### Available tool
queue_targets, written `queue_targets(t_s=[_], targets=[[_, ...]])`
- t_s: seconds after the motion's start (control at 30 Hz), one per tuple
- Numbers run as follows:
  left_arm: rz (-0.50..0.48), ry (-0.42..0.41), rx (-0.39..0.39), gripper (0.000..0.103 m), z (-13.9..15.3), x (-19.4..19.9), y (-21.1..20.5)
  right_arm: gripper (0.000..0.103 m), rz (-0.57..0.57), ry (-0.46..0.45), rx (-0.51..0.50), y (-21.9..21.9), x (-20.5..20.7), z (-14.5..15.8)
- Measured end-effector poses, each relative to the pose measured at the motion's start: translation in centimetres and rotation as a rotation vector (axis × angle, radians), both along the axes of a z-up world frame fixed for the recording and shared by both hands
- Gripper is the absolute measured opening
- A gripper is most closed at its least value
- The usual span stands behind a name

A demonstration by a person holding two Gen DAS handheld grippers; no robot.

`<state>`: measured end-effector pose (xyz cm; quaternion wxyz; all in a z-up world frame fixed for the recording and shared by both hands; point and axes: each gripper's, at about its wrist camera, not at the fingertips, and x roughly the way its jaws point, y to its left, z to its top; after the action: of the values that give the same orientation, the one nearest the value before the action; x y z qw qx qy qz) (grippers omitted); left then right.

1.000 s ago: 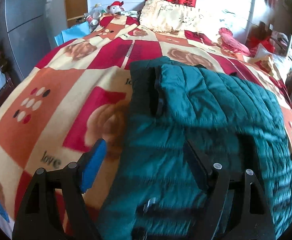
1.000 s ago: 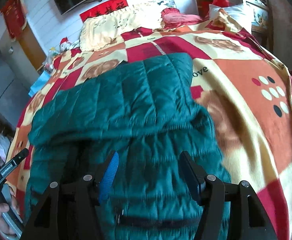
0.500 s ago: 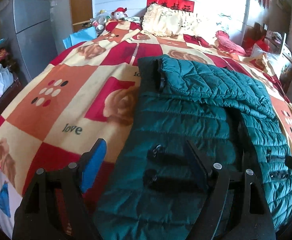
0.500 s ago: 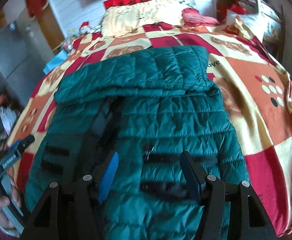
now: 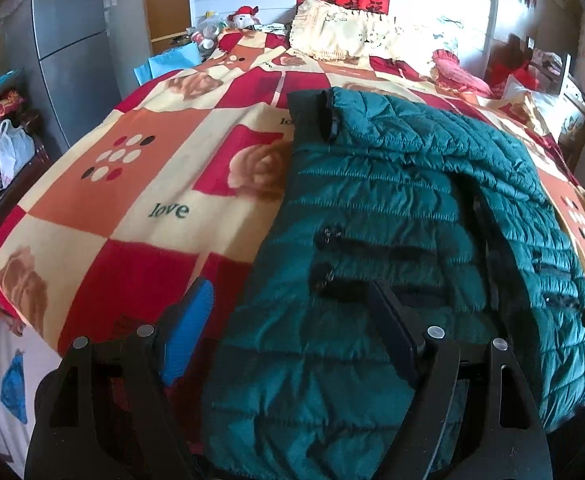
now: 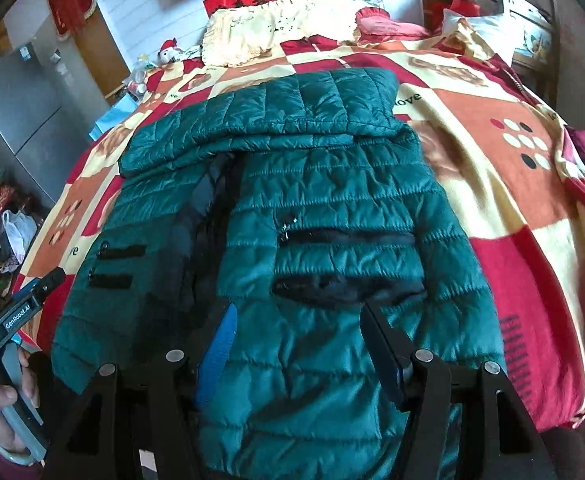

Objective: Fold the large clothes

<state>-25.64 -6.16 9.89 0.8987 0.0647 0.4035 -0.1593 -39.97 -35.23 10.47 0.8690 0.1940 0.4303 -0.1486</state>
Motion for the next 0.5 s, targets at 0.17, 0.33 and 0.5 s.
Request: queue_targets(t_s=[0.17,0.33,0.5], targets=[[-0.006,-0.010,-0.014,0.080,0.1,-1.0,0.4,0.062,0.012,0.013,0.006,0.3,-1.2,-0.5],[-0.028,-0.017,0.002,0.080,0.1,-1.8,0.2,0.064,-0.002,0.011,0.015,-0.1,-2.3,-0.7],[-0.038,-0.001,0.004,0.080,-0.3,-2.4,0.2,0.066,-0.033,0.006,0.045,-0.8,-3.3,-1.1]])
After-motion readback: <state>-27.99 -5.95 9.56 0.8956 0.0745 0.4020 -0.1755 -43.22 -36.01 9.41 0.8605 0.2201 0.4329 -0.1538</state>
